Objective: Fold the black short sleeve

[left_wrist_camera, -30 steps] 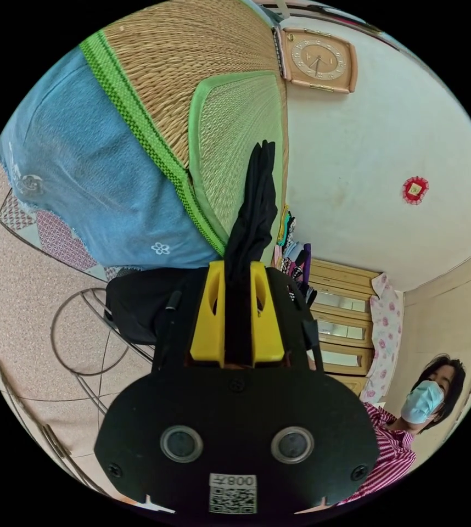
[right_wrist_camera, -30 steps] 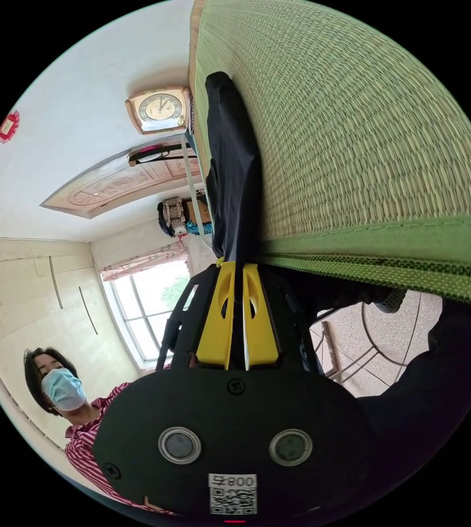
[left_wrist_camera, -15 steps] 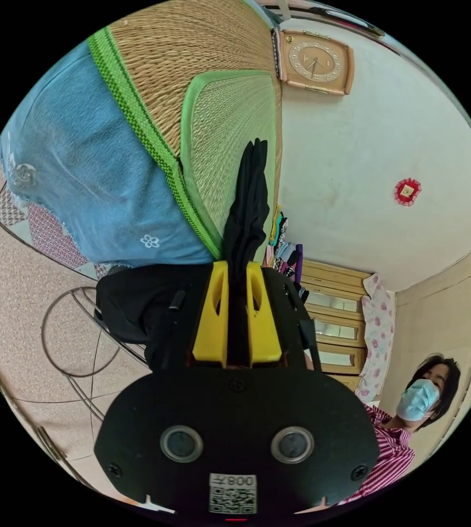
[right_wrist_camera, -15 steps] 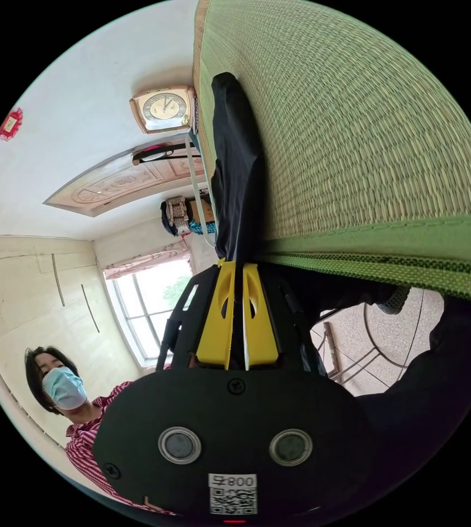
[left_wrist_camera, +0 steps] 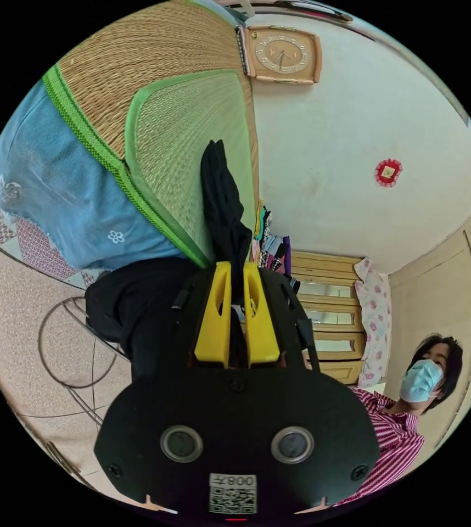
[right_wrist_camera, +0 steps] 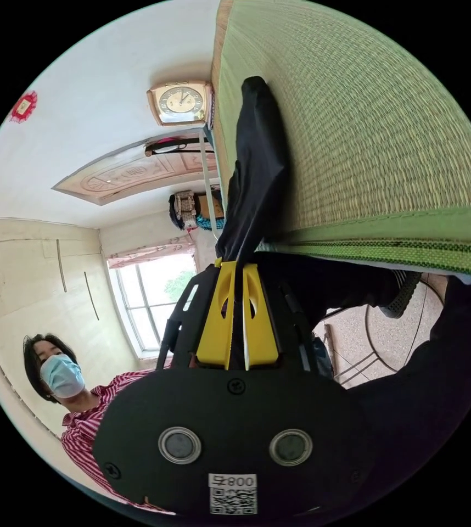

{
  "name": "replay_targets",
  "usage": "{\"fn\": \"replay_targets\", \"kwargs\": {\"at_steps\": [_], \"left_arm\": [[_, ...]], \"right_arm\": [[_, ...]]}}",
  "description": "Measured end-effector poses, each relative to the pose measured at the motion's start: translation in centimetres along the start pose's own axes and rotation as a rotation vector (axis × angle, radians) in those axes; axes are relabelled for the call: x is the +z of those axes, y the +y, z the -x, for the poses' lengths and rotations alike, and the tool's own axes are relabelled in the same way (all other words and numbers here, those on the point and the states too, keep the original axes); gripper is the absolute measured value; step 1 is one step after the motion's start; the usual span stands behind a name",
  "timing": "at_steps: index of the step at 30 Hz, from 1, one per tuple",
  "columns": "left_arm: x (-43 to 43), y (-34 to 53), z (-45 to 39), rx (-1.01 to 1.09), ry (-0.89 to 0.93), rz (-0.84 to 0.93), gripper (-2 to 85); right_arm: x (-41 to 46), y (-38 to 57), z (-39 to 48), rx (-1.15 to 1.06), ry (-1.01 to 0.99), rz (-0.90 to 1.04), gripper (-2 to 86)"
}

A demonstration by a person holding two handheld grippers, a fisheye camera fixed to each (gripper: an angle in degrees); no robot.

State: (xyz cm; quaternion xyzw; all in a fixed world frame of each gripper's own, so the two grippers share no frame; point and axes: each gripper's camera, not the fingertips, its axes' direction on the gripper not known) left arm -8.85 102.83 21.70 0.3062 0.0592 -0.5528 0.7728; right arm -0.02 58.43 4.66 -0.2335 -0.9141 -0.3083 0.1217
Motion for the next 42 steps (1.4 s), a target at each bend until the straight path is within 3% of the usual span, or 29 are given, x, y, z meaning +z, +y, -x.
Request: {"fn": "replay_targets", "kwargs": {"at_steps": [9,21,42], "left_arm": [[-5.9,5.1,-7.4,0.150,0.184,-0.001,3.6],[-11.2,10.7,-23.9,0.434,0.318,0.111,3.5],[-11.4,19.4,-45.4,0.433,0.373,0.417,3.3]], "right_arm": [[-6.5,3.3,2.5,-0.201,-0.079,-0.039,1.3],[-17.6,10.6,6.3,-0.523,-0.140,-0.150,1.2],[-35.7,23.1,-9.2,-0.599,-0.123,-0.408,1.4]]}}
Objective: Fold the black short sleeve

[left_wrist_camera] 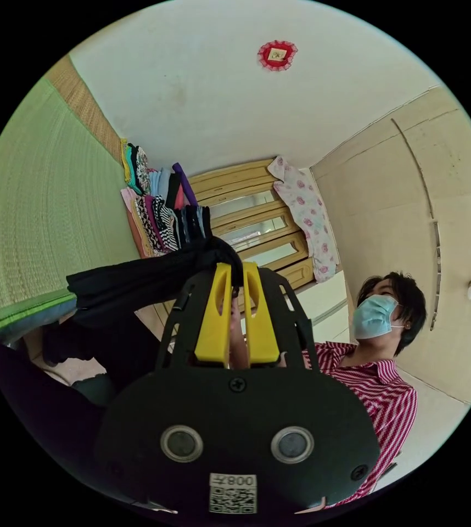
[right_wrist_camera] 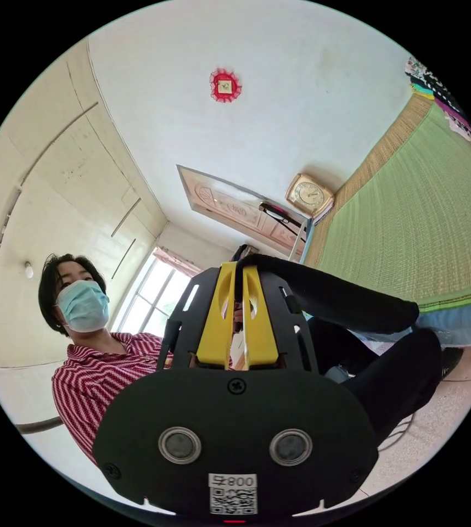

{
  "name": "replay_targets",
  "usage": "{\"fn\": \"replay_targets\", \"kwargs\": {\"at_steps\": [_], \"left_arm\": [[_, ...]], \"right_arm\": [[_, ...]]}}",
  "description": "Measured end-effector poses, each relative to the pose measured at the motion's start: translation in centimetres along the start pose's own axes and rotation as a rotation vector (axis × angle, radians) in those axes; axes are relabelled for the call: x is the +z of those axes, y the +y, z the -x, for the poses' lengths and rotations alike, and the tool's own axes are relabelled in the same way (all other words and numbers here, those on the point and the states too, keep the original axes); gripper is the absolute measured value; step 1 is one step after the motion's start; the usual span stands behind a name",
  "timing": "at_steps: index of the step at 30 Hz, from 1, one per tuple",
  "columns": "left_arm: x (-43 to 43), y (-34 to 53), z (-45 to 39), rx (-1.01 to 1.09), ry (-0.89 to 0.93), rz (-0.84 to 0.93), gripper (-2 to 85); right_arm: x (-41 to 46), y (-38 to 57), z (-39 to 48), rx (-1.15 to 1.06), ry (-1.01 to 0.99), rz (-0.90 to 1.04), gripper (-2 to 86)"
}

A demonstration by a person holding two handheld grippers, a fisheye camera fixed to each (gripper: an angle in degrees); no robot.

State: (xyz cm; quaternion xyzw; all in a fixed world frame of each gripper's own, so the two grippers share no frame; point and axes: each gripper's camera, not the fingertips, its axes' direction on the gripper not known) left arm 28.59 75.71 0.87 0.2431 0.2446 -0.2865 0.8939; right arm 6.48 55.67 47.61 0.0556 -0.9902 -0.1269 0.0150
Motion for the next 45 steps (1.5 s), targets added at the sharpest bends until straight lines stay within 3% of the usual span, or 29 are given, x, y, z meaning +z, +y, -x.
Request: {"fn": "replay_targets", "kwargs": {"at_steps": [14,18,23,29,35,40,45], "left_arm": [[10.7,-9.8,-11.4,-0.121,-0.049,0.082,3.4],[14.5,-15.6,-14.7,-0.097,-0.076,0.046,3.5],[22.4,-27.0,-23.4,0.084,-0.154,-0.010,3.5],[35.4,-36.5,-33.2,0.297,-0.194,0.108,3.5],[50.4,-38.9,-32.9,0.281,-0.229,0.311,3.5],[59.8,-36.5,-28.8,0.092,-0.298,0.575,3.5],[62.6,-36.5,-31.2,0.057,-0.266,0.603,3.5]], "right_arm": [[-14.1,-0.4,-13.0,0.060,0.093,-0.102,1.4],[-17.9,-7.2,-18.0,0.050,0.131,-0.094,1.4],[-22.7,-18.9,-21.1,-0.017,0.163,-0.099,1.3],[-32.7,-27.9,-19.0,-0.166,0.226,-0.192,1.3],[-48.0,-23.3,-23.0,-0.127,0.372,-0.344,1.5],[-58.7,-13.1,-37.1,0.265,0.461,-0.480,1.5],[-62.3,-8.3,-43.1,0.288,0.335,-0.549,1.5]]}}
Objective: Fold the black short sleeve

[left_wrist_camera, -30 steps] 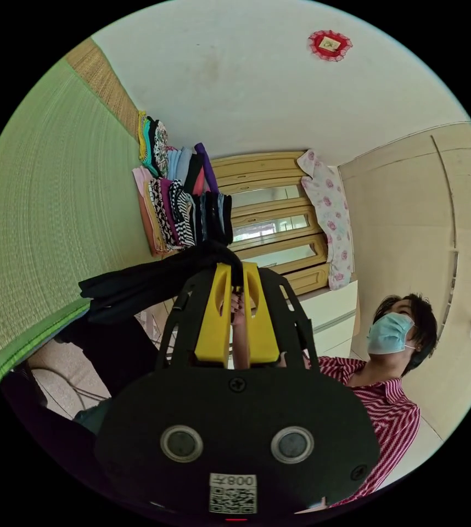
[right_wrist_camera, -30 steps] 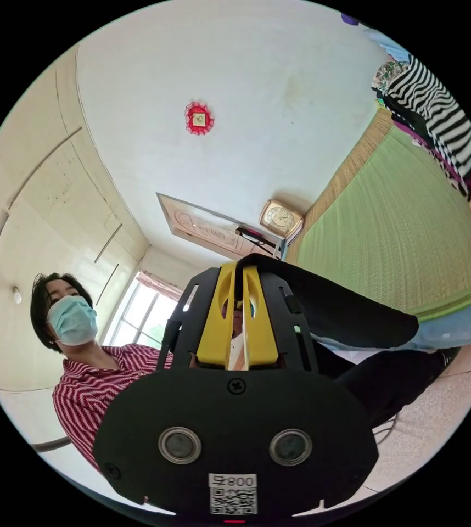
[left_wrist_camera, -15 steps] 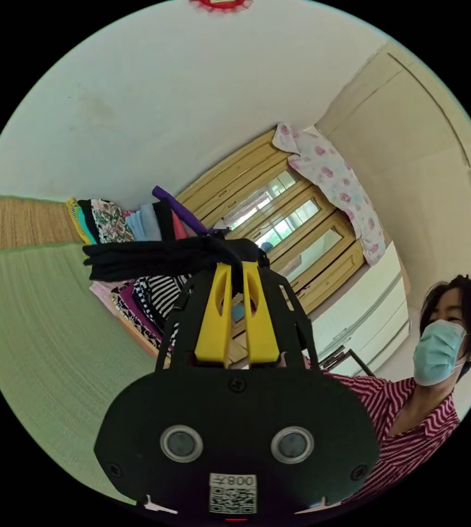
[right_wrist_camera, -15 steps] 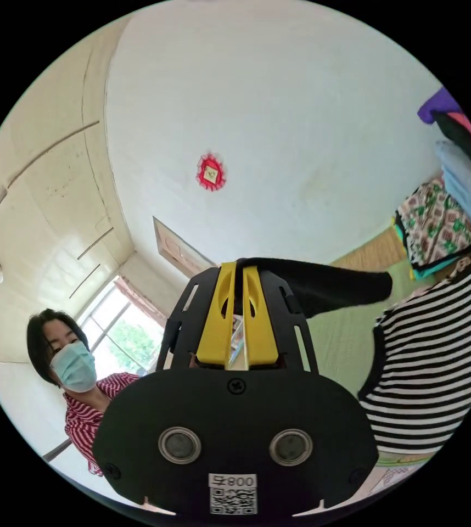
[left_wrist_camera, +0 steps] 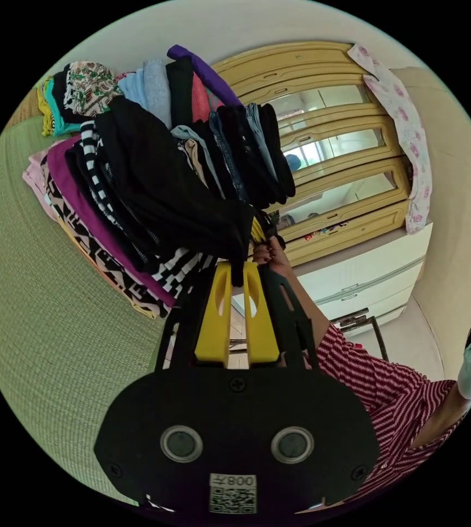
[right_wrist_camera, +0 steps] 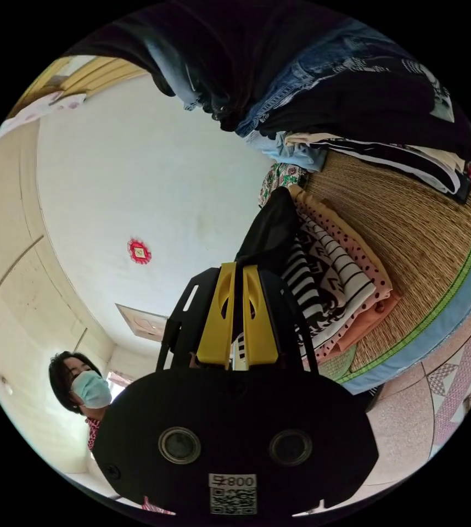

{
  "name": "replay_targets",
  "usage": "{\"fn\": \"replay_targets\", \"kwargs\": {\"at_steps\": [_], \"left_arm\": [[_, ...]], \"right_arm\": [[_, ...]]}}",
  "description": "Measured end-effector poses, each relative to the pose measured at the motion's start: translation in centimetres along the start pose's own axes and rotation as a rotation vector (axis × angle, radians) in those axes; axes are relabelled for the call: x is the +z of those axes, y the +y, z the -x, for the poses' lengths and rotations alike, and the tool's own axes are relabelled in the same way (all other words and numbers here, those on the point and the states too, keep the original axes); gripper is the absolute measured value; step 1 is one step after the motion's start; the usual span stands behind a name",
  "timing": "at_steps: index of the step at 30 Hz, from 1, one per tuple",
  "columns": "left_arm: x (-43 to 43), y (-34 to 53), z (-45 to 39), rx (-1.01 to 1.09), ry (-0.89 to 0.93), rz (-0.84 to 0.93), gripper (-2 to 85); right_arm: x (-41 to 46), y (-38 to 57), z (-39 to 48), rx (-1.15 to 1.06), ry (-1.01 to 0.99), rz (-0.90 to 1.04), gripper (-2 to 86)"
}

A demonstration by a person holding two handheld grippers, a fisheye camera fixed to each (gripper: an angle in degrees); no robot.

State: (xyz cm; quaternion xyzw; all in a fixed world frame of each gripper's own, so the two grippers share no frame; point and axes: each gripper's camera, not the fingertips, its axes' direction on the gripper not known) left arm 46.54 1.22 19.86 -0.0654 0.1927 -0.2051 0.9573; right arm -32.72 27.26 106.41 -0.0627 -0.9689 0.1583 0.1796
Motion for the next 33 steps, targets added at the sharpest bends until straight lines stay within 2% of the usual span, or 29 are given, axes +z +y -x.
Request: {"fn": "replay_targets", "kwargs": {"at_steps": [8,14,20,23,25,29,31,33], "left_arm": [[1.0,-2.5,-3.3,-0.086,-0.008,0.050,3.3],[0.8,-4.2,-5.9,-0.110,-0.014,0.050,3.1],[0.4,-5.5,-8.1,-0.125,-0.007,0.031,3.1],[0.3,-5.9,-9.0,-0.132,-0.003,0.019,3.3],[0.3,-6.2,-9.5,-0.135,-0.003,0.016,3.5],[-0.1,-6.4,-10.7,-0.132,0.002,0.008,4.1],[-0.5,-6.4,-11.1,-0.129,-0.010,0.014,4.3],[-1.2,-6.1,-11.5,-0.126,-0.033,0.002,4.4]], "right_arm": [[-0.9,-0.6,-3.0,0.029,0.063,0.062,1.6],[-3.2,1.9,-4.4,0.074,0.088,-0.070,0.8],[-1.4,3.9,3.0,-0.080,0.225,-0.241,0.0],[5.5,3.7,8.8,-0.233,0.249,-0.160,0.0],[13.6,3.0,12.1,-0.318,0.283,-0.037,0.0],[27.1,2.2,14.1,-0.379,0.385,0.178,0.0],[35.3,2.8,14.3,-0.419,0.555,0.299,0.0],[39.9,3.9,14.4,-0.447,0.693,0.353,0.0]]}}
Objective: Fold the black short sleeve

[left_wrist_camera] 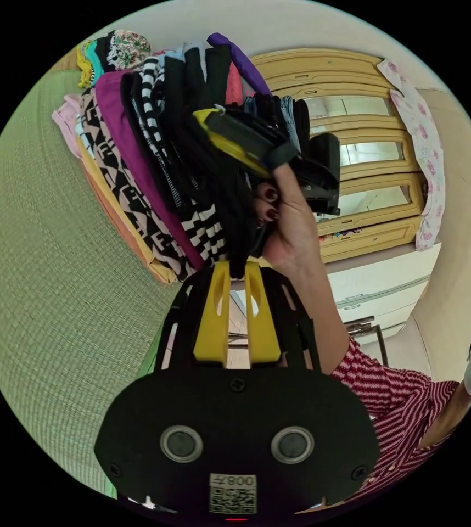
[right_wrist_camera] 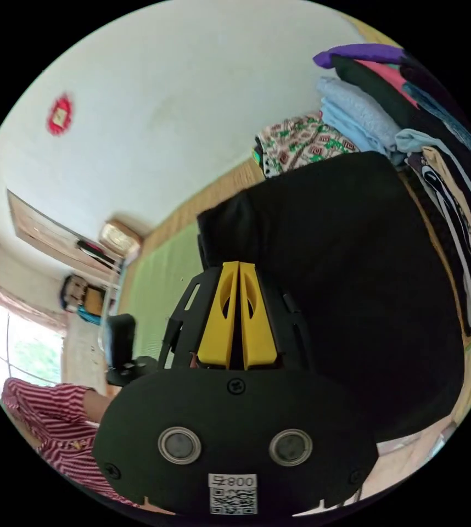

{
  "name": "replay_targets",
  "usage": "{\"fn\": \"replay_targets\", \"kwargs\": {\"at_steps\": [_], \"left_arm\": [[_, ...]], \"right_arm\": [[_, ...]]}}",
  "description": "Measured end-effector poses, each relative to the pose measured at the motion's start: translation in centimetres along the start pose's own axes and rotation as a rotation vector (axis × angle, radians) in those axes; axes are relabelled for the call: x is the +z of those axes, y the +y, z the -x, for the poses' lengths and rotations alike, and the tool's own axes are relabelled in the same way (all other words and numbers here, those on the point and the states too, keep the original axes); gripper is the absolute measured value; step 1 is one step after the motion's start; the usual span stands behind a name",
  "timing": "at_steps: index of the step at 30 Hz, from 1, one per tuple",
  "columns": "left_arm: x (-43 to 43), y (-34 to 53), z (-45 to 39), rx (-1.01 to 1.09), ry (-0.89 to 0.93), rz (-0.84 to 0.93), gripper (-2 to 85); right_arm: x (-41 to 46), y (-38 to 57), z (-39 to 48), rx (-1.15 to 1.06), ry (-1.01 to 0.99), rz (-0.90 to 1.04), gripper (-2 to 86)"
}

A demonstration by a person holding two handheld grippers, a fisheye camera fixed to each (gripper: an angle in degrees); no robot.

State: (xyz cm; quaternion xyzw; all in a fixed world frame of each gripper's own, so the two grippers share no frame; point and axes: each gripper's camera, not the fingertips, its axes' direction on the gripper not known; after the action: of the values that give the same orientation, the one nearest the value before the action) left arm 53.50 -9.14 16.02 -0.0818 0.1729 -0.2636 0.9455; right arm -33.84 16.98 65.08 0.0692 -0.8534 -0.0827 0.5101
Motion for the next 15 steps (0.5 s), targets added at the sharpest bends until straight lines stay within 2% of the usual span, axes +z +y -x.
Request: {"fn": "replay_targets", "kwargs": {"at_steps": [4,10,15], "left_arm": [[-1.5,1.3,0.2,-0.005,-0.045,-0.003,4.1],[-3.5,3.9,1.1,-0.020,-0.077,0.000,3.5],[-6.8,6.8,1.8,-0.019,-0.221,0.007,2.9]], "right_arm": [[2.5,-0.7,4.8,-0.073,0.089,-0.016,0.0],[3.3,-1.5,8.8,-0.106,0.104,-0.035,0.0],[2.2,-2.1,11.8,-0.091,0.093,-0.064,0.0]]}}
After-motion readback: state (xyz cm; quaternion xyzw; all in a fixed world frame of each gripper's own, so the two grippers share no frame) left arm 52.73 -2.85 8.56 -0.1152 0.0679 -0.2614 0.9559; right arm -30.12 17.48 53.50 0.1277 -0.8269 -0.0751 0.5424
